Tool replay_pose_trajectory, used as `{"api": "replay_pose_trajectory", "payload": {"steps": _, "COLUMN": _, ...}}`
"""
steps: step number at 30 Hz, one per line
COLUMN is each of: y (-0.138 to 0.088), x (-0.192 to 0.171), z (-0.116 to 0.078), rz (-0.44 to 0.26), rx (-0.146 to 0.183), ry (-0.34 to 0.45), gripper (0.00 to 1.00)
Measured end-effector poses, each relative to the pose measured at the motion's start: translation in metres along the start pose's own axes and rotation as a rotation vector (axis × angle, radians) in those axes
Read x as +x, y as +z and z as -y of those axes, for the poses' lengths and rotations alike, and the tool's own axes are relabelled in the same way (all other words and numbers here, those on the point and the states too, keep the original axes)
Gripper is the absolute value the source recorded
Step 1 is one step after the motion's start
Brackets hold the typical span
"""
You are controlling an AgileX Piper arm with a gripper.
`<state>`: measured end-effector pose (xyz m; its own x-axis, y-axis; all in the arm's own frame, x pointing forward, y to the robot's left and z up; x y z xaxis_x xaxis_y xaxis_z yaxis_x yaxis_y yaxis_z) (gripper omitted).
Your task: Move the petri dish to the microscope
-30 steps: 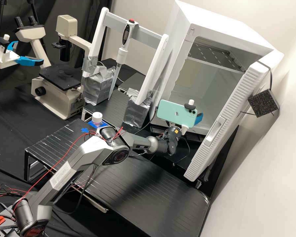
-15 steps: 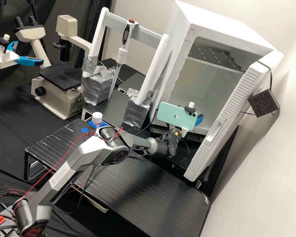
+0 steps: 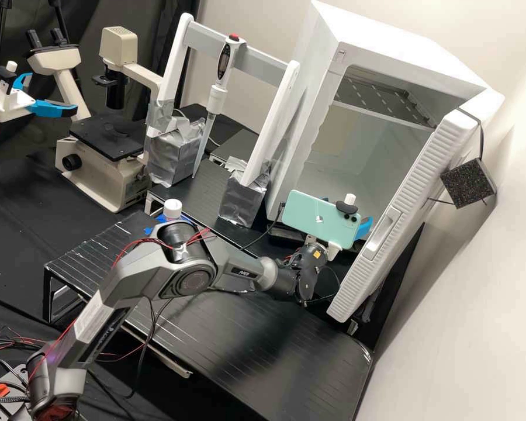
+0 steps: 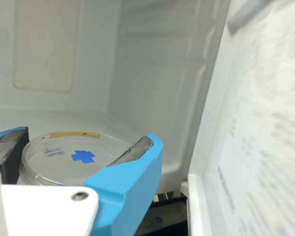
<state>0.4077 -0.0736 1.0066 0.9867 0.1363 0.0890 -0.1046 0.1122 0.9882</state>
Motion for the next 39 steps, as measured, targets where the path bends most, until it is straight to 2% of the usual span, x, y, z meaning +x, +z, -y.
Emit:
{"api": "replay_pose_trajectory", "payload": {"steps": 5, "y": -0.006, "x": -0.035, "z": 0.002, "rz": -0.061, "rx": 0.037, "ry": 0.021, "gripper": 0.00}}
{"api": "replay_pose_trajectory", "payload": {"steps": 8, "y": -0.007, "x": -0.056, "z": 0.008, "rz": -0.067, "rx": 0.053, "ry": 0.025, "gripper": 0.00}}
{"api": "replay_pose_trajectory", "payload": {"steps": 9, "y": -0.008, "x": -0.063, "z": 0.007, "rz": -0.069, "rx": 0.046, "ry": 0.032, "gripper": 0.00}}
{"api": "replay_pose_trajectory", "payload": {"steps": 13, "y": -0.012, "x": -0.094, "z": 0.011, "rz": -0.016, "rx": 0.050, "ry": 0.037, "gripper": 0.00}}
{"api": "replay_pose_trajectory", "payload": {"steps": 18, "y": -0.030, "x": -0.141, "z": 0.015, "rz": 0.052, "rx": 0.038, "ry": 0.043, "gripper": 0.00}}
{"api": "replay_pose_trajectory", "payload": {"steps": 24, "y": -0.068, "x": -0.186, "z": 0.026, "rz": 0.061, "rx": -0.012, "ry": 0.021, "gripper": 0.00}}
{"api": "replay_pose_trajectory", "payload": {"steps": 27, "y": -0.095, "x": -0.207, "z": 0.033, "rz": 0.041, "rx": -0.015, "ry": 0.041, "gripper": 0.00}}
{"api": "replay_pose_trajectory", "payload": {"steps": 32, "y": -0.139, "x": -0.232, "z": 0.047, "rz": -0.043, "rx": -0.040, "ry": 0.075, "gripper": 0.00}}
{"api": "replay_pose_trajectory", "payload": {"steps": 35, "y": -0.167, "x": -0.244, "z": 0.059, "rz": -0.144, "rx": -0.065, "ry": 0.079, "gripper": 0.00}}
{"api": "replay_pose_trajectory", "payload": {"steps": 39, "y": -0.198, "x": -0.253, "z": 0.073, "rz": -0.312, "rx": -0.056, "ry": 0.057, "gripper": 0.00}}
